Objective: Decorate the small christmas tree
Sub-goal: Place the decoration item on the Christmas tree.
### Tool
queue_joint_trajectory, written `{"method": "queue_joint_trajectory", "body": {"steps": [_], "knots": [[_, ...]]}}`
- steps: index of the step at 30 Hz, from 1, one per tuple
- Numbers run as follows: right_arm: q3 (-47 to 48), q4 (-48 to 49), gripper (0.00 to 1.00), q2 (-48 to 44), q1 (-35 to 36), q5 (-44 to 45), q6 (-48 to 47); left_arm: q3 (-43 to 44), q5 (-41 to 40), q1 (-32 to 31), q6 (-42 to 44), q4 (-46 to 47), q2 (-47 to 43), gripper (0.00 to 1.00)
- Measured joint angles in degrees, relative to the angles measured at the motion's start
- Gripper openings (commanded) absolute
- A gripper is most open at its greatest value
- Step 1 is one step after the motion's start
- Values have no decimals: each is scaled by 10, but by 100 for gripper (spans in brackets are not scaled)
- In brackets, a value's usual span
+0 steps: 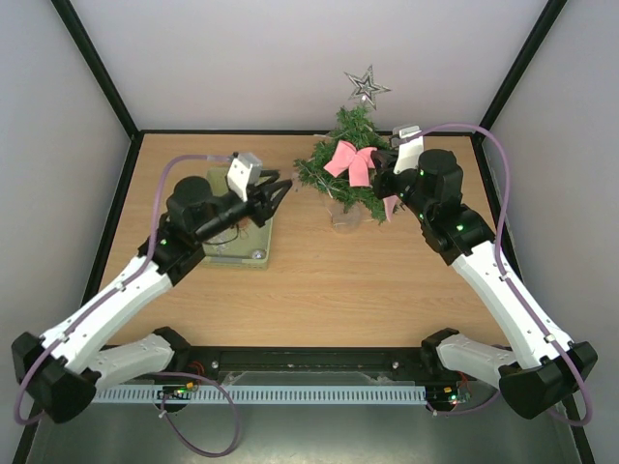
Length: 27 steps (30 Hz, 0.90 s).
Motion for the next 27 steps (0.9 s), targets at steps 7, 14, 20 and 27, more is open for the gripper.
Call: {"method": "queue_joint_trajectory", "body": {"steps": [7, 14, 20, 27], "knots": [[-4, 1, 2, 0, 0, 0, 0, 87, 44, -29, -49, 100, 128, 22], [-19, 8, 2, 0, 0, 0, 0, 151, 70, -45, -66, 151, 226, 20], [-23, 9, 2, -2, 0, 7, -3, 186, 70, -45, -66, 158, 282, 20], [-26, 15, 2, -10, 0, 9, -7, 191, 68, -46, -56, 155, 313, 18]]}}
